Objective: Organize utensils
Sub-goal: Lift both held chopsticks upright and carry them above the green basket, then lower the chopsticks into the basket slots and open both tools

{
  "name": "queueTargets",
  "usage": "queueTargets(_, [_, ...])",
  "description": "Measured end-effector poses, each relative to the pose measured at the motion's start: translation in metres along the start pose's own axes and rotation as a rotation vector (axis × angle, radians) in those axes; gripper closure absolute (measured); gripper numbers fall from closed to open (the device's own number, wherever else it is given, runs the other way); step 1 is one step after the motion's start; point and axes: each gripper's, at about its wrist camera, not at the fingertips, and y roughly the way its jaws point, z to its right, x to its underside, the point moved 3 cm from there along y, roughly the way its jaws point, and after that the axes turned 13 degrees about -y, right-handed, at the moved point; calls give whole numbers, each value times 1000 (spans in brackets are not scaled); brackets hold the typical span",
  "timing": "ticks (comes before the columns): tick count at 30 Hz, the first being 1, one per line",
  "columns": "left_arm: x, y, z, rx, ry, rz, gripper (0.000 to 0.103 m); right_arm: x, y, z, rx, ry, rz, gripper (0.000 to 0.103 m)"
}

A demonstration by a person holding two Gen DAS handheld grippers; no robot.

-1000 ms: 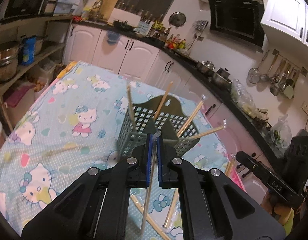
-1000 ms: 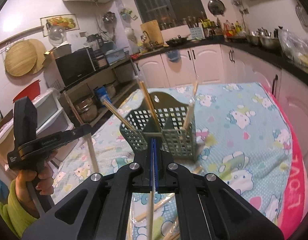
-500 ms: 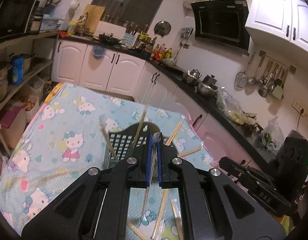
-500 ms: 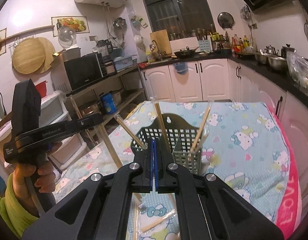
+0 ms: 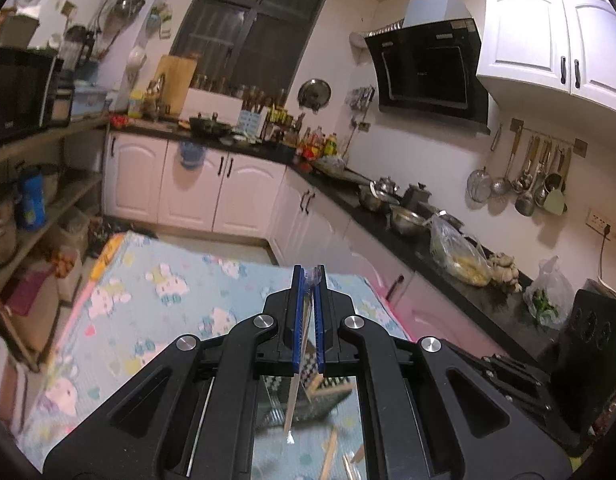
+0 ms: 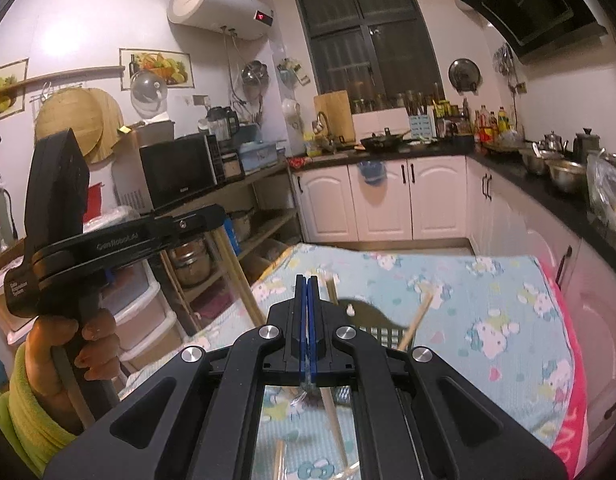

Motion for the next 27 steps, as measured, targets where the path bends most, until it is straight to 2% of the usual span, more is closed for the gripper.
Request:
queueTargets(8, [-19,13,0,-59,35,55,102,-21,14,9,0,12,43,102])
queueTargets(18, [-23,27,-16,-97,27,122,102,-45,39,17,1,17,86,102])
queueTargets(27, [-5,51,-32,-111,10,95,102,-59,65,24,6,23,108,102])
